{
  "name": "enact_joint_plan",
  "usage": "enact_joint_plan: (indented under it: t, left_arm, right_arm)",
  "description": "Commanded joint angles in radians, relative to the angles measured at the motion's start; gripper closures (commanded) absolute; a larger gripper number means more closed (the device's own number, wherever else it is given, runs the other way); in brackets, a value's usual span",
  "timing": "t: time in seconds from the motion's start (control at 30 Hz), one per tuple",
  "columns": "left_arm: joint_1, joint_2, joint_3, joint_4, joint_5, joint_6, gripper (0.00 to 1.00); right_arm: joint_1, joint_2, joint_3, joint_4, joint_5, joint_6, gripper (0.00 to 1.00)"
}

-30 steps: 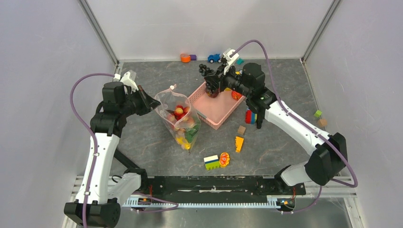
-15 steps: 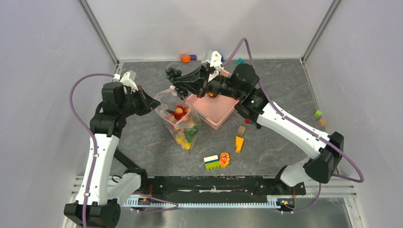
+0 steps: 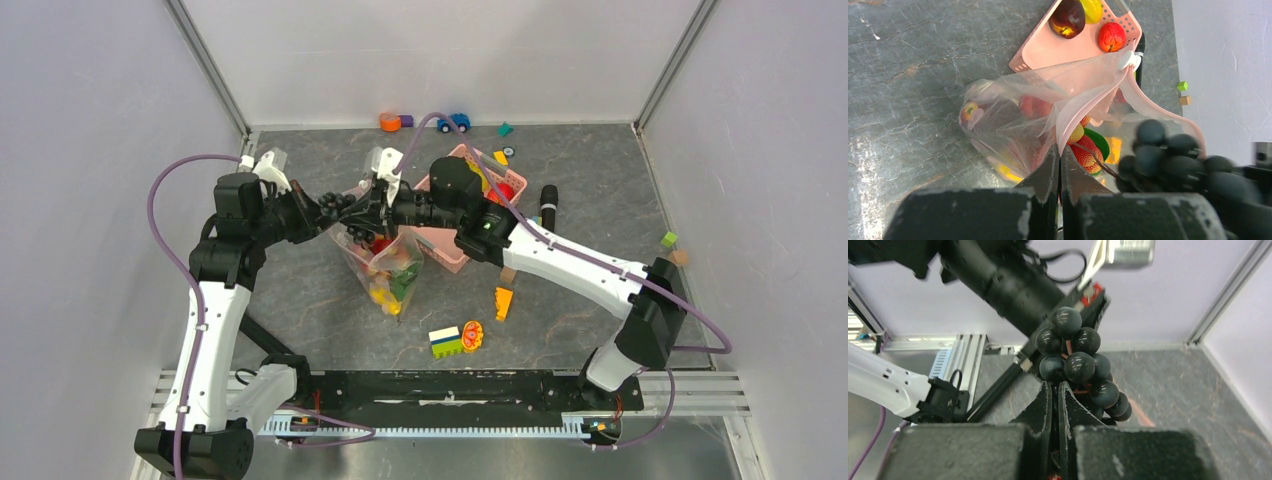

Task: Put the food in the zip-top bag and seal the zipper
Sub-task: Place the fake fruit in the zipper food storage bag.

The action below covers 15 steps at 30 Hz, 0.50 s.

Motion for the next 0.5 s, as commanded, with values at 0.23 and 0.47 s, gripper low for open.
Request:
enact_joint_plan:
  t: [0.23,0.47]
  left_arm:
    - [0.006,-0.015,0.000,0.039,0.051,-0.017,0.98]
    - [0.006,-0.016,-0.001,0.041,0.050,-0.018,0.98]
  right_arm:
    - [0.055,-0.029,-0.021,-0.223,0.307,-0.101,1.00]
    - [0.090,0.002,0.067,-0.406,0.490,-0.140,0.92]
